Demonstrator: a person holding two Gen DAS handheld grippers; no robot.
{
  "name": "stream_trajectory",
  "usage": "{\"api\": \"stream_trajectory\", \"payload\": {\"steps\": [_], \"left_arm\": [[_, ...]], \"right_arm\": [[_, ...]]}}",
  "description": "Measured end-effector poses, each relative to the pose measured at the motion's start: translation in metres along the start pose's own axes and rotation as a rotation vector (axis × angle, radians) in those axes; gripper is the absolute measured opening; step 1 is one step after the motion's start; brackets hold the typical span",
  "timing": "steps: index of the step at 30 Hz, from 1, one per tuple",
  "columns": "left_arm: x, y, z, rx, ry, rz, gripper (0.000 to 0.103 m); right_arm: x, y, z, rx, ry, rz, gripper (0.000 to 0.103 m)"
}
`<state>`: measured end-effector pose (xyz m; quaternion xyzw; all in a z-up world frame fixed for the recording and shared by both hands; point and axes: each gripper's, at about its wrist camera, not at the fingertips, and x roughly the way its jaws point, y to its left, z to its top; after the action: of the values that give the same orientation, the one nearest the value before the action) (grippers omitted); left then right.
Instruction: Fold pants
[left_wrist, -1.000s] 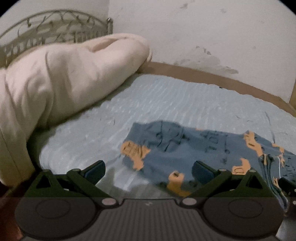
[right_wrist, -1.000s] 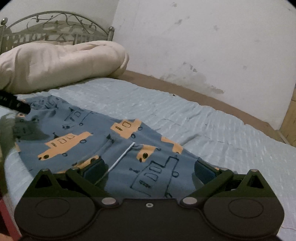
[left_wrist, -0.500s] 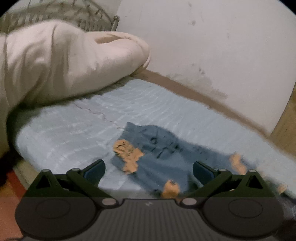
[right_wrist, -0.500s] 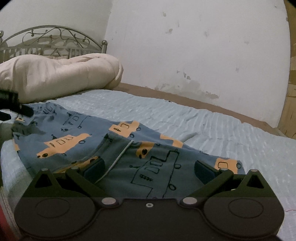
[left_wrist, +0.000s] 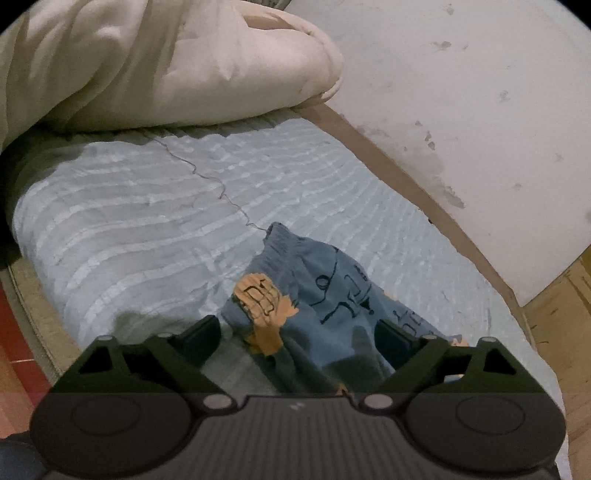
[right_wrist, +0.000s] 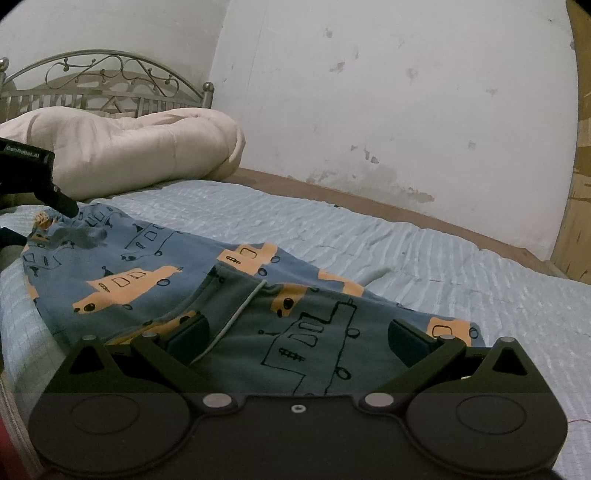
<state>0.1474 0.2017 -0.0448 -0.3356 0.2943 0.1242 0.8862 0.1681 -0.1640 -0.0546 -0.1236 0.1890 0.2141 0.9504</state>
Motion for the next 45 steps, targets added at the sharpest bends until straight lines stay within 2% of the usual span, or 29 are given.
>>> {"api": "stream_trajectory", "payload": {"steps": [10, 13, 16, 18, 19, 21, 23, 27, 30, 34, 36, 40, 42, 45], "left_arm": [[-0.001, -0.004, -0.003, 0.036, -0.005, 0.021, 0.093], [-0.003, -0.004, -0.002, 0.024, -0.005, 0.028, 0.088], [-0.006, 0.001, -0.002, -0.006, -0.013, 0.044, 0.077], [-0.009, 0.006, -0.002, -0.036, -0.023, 0.062, 0.061], [-0.010, 0.009, -0.002, -0.060, -0.029, 0.069, 0.057], [-0.012, 0.016, -0.001, -0.114, -0.039, 0.073, 0.036], [-0.013, 0.021, -0.001, -0.151, -0.047, 0.076, 0.029], [-0.015, 0.014, -0.002, -0.126, -0.070, 0.095, 0.018], [-0.020, 0.000, -0.002, -0.064, -0.110, 0.115, 0.015], [-0.032, -0.034, -0.004, 0.119, -0.187, 0.156, 0.014], [-0.040, -0.053, -0.005, 0.207, -0.230, 0.152, 0.013], [-0.054, -0.093, -0.011, 0.338, -0.285, 0.097, 0.013], [-0.061, -0.113, -0.014, 0.395, -0.304, 0.051, 0.013], [-0.071, -0.148, -0.023, 0.496, -0.328, -0.031, 0.013]], "right_arm": [[-0.001, 0.003, 0.000, -0.015, -0.013, -0.017, 0.102], [-0.001, 0.002, 0.000, -0.016, -0.015, -0.019, 0.102], [-0.001, 0.003, 0.000, -0.019, -0.017, -0.021, 0.102], [-0.001, 0.004, 0.000, -0.022, -0.019, -0.025, 0.102], [-0.001, 0.005, 0.000, -0.024, -0.020, -0.027, 0.102], [-0.001, 0.006, 0.000, -0.027, -0.023, -0.030, 0.102], [-0.001, 0.007, -0.001, -0.031, -0.027, -0.034, 0.102], [-0.001, 0.009, -0.001, -0.041, -0.033, -0.044, 0.102], [-0.002, 0.012, -0.002, -0.049, -0.037, -0.054, 0.102], [-0.003, 0.014, -0.003, -0.060, -0.045, -0.065, 0.102], [-0.003, 0.015, -0.003, -0.063, -0.048, -0.069, 0.102], [-0.001, 0.012, -0.001, -0.041, -0.033, -0.053, 0.102], [-0.001, 0.004, 0.003, -0.002, -0.022, -0.031, 0.102], [-0.011, -0.012, 0.007, 0.085, -0.051, -0.011, 0.102]]}}
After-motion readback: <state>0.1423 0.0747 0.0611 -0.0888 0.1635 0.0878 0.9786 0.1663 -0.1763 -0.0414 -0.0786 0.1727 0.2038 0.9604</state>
